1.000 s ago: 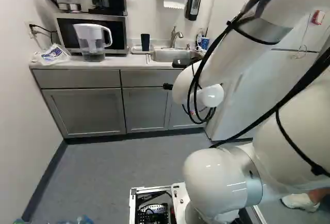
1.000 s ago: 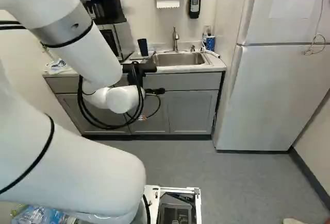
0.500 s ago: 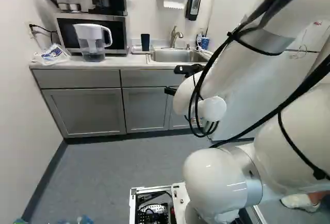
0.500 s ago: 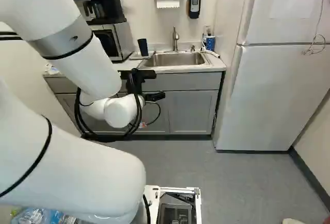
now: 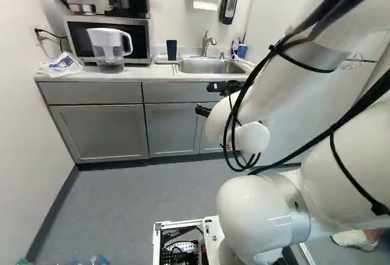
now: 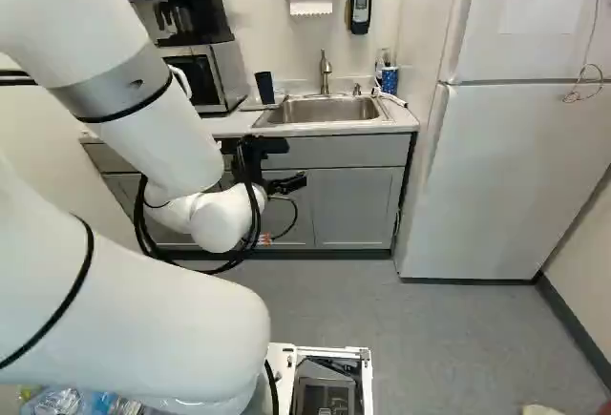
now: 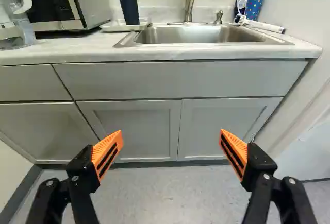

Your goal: Rinse the cup and place it in the tray

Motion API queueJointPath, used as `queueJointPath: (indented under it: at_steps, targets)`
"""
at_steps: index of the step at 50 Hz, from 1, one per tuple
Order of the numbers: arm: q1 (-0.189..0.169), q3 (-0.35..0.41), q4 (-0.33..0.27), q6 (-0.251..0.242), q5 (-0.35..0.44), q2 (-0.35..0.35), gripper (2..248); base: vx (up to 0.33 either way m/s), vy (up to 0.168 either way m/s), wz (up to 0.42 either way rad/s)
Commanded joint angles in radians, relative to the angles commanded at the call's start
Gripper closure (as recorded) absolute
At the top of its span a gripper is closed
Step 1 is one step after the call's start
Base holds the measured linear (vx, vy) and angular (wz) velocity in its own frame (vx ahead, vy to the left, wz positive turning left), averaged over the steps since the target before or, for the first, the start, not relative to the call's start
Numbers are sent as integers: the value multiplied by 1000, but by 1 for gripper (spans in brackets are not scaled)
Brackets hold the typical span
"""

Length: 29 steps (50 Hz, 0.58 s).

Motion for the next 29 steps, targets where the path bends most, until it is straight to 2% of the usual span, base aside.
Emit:
queueJointPath:
  at_steps: [29]
  targets:
    - [0, 4, 1, -1, 7, 1, 3, 0, 0, 0]
